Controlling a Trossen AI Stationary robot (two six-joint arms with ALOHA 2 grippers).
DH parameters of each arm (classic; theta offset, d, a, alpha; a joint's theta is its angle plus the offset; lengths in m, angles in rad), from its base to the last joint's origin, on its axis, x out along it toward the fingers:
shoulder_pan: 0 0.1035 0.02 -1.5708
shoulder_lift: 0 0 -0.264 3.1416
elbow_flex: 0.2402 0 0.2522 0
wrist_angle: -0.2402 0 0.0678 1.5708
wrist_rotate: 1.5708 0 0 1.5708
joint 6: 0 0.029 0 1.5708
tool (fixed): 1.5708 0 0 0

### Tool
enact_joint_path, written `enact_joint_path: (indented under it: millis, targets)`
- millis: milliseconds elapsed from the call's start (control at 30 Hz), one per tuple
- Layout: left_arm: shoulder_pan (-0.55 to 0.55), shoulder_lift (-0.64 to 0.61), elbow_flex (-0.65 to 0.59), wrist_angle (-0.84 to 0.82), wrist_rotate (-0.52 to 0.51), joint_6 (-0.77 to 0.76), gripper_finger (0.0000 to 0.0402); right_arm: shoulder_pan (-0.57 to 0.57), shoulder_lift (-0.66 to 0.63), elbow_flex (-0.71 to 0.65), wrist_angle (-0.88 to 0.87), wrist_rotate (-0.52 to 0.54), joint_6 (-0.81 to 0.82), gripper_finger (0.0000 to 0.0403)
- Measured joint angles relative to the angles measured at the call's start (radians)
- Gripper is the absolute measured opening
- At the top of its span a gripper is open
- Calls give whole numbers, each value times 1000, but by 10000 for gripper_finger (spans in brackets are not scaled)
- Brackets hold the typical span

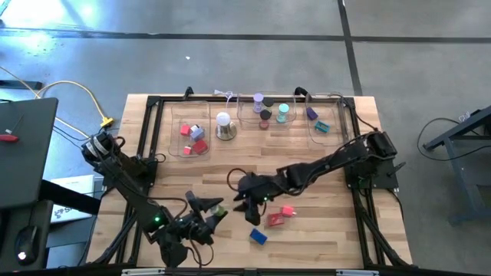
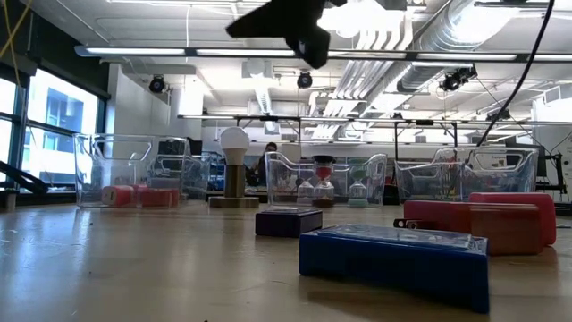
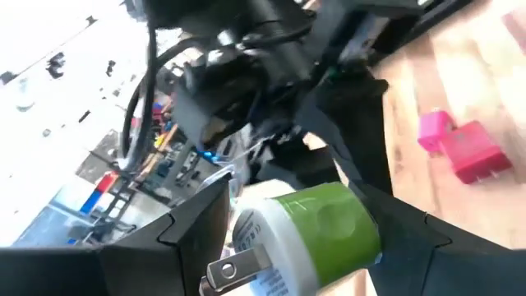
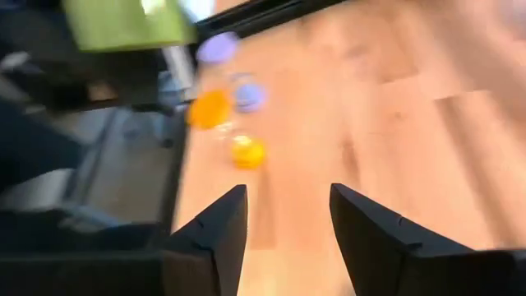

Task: Pick & Place Office items
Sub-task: Put the green adaptor into the left transparent bin

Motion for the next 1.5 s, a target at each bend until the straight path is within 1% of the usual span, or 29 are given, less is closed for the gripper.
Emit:
enact_joint_path:
  millis: [100,200,233,333,467,667,733,800,867,900,967,1033,1100,1167,1233,1267,1333,1400,1500]
  targets:
    - [-7,0,0,0,-67,5,227,22,-17,0,-52,76,-12,159]
    - [4,-1,0,-1,-185,37,227,48,-36,0,-71,128,-20,159]
    - [12,-5,0,0,-202,56,227,55,-40,1,-68,137,-21,159]
    - [43,-32,0,0,-196,88,227,75,-43,2,-79,155,-26,162]
    - [112,-73,0,-37,-204,47,227,101,-43,2,-77,156,-26,161]
    - [229,-109,0,-88,-205,66,226,135,-43,2,-91,158,-26,158]
    - [268,-126,0,-159,-204,43,226,144,-43,2,-95,158,-26,159]
    - [310,-143,0,-271,-204,-28,226,154,-43,2,-103,161,-22,160]
    - [348,-167,0,-439,-200,-158,226,166,-43,2,-121,173,-21,160]
    - [368,-181,0,-534,-188,-247,226,172,-43,2,-133,187,-20,159]
    - [409,-213,0,-748,-119,-451,226,183,-43,2,-160,227,-6,158]
    - [462,-243,0,-934,-2,-672,226,192,-43,2,-186,268,8,157]
    - [525,-269,0,-1110,118,-856,226,199,-43,2,-202,306,9,157]
    - [593,-282,0,-1255,202,-1020,226,203,-43,2,-203,333,10,157]
    - [658,-288,0,-1365,267,-1142,226,204,-43,2,-202,338,11,156]
    - [691,-289,0,-1400,304,-1180,226,202,-43,2,-203,338,12,156]
    - [758,-289,0,-1427,391,-1206,226,197,-43,2,-202,338,18,156]
    - [824,-289,0,-1419,484,-1183,226,191,-43,2,-202,338,29,156]
    - [903,-289,-8,-1380,555,-1107,226,187,-43,2,-202,339,30,156]
